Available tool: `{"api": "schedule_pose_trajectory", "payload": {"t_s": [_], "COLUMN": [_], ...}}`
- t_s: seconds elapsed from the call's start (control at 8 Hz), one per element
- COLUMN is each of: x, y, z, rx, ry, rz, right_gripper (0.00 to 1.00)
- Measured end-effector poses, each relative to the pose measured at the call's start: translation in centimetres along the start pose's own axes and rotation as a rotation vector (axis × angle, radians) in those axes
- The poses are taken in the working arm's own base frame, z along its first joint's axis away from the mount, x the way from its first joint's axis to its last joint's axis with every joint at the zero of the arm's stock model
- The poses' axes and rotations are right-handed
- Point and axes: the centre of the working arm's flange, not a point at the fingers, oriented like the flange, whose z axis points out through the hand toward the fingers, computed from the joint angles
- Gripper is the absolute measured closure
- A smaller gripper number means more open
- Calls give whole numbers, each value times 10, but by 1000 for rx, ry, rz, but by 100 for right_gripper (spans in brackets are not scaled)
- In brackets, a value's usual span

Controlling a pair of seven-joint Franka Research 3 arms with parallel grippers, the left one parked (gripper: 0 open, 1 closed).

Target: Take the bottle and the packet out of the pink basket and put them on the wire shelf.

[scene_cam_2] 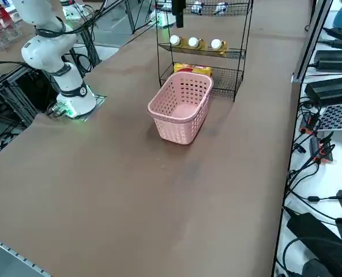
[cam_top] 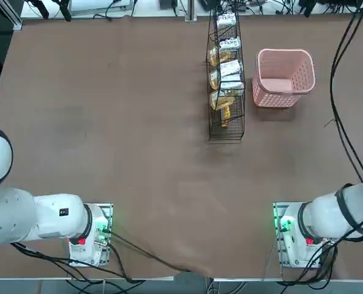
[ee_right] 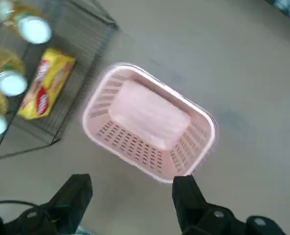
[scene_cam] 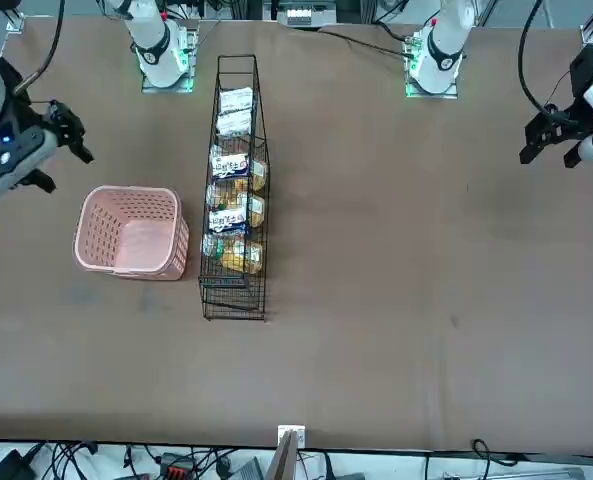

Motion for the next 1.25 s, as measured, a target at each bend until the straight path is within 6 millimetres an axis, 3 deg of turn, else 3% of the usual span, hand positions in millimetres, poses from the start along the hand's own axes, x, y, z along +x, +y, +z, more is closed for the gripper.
{"api": "schedule_pose_trajectory", "payload": {"t_s": [0.38,0.75,1.25], "x": [-18,-34,-34], "y": [9,27,23], "z": [12,3,2], "rx": [-21,-10,33], "ry": [15,52,74], "rz": [241,336,450], "right_gripper": [0,0,0]}}
